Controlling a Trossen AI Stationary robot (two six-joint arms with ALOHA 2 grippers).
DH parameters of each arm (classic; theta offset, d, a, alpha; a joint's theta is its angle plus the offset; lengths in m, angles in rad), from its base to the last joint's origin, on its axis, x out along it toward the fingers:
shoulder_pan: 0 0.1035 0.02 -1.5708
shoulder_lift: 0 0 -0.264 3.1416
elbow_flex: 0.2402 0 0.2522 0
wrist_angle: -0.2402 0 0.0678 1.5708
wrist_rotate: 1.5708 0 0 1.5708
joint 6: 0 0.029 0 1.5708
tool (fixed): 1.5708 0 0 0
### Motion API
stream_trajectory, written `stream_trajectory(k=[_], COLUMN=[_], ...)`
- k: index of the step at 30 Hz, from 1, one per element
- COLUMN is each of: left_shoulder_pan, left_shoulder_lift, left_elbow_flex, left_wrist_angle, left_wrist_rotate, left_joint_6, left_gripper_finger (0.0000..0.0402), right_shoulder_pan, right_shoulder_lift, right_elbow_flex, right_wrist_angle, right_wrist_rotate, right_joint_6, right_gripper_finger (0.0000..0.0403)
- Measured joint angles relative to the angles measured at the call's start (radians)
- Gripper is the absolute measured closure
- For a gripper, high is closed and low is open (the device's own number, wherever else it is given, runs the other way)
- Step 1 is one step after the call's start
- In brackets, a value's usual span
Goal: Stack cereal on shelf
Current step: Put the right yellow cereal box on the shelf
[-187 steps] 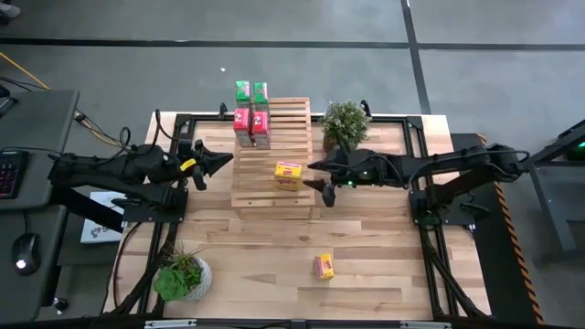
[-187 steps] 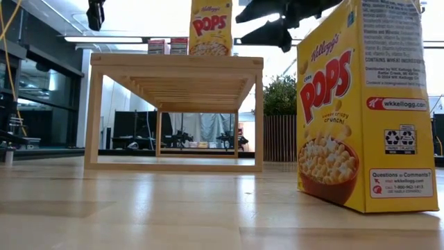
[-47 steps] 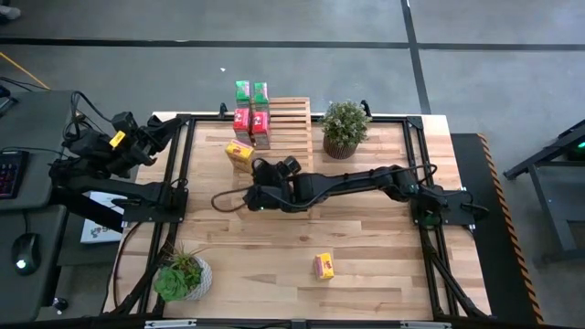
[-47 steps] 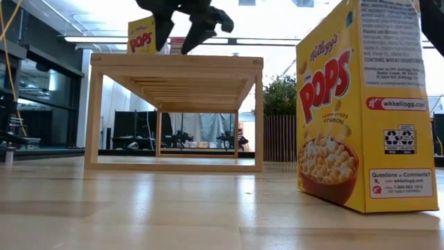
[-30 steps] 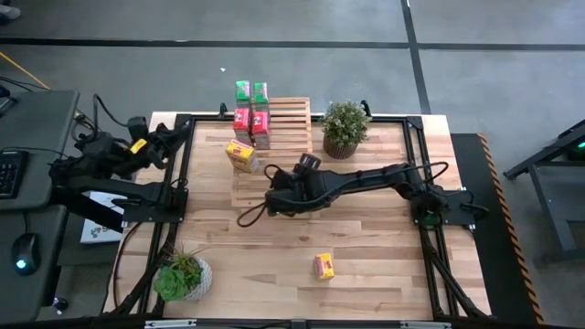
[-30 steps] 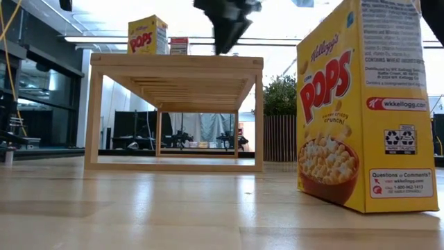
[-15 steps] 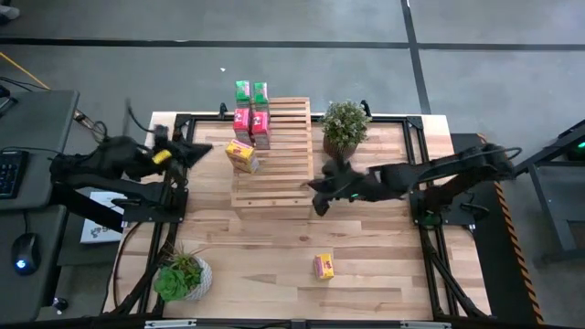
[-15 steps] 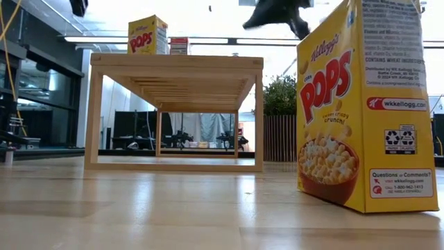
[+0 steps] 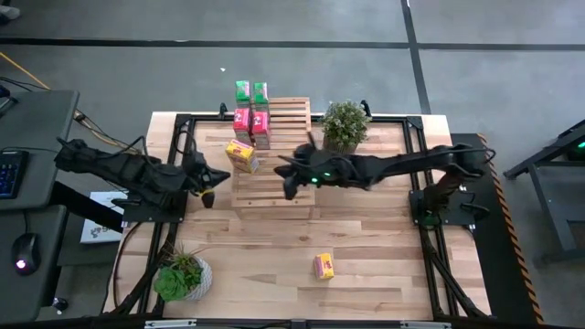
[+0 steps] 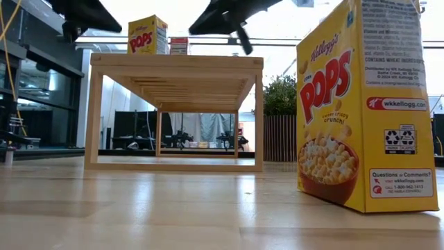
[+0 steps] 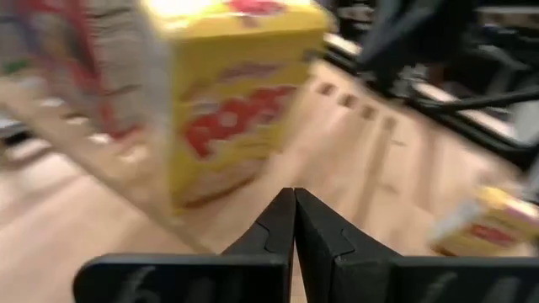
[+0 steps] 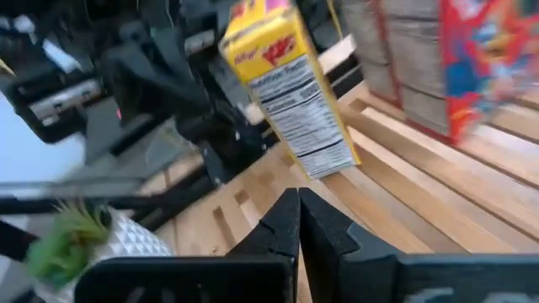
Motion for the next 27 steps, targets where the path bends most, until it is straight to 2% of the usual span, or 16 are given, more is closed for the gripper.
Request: stream_trajectory(k=[2,6,12,16,24,27], left_shoulder_pan=[0.008,0.035,0.075,0.091,0.097,0.117], left_shoulder_lift=[0.004,0.01,0.01,0.018,0.077,0.105], left_elbow_flex=[-0.002,-0.003,-0.003,-0.003,-0.003,-0.003], left_wrist_angle=[-0.036,-0.061,-0.057,-0.056,-0.033,-0.027], left_wrist_rotate=[-0.052,-0.095,-0.064,-0.007,-0.007,-0.008], left_joint_6=[-0.005,0.004,0.047,0.057,0.105,0.102], left_gripper_finger=[0.0401,0.0402,0.0401,0.0401,0.0401,0.0401], right_shoulder_pan=[-0.006,-0.014,-0.021,-0.023,-0.044,-0.054], right_shoulder_lift=[0.054,0.142,0.215,0.222,0.222,0.222], right_elbow_flex=[0.075,0.21,0.34,0.35,0.35,0.35], right_wrist_angle=[-0.054,-0.145,-0.262,-0.271,-0.239,-0.206], right_wrist_rotate=[-0.011,0.05,0.158,0.22,0.209,0.174], right_joint_6=[-0.025,-0.075,-0.09,-0.089,-0.085,-0.085], right_gripper_finger=[0.0403,0.0403,0.0403,0.0403,0.0403,0.0403])
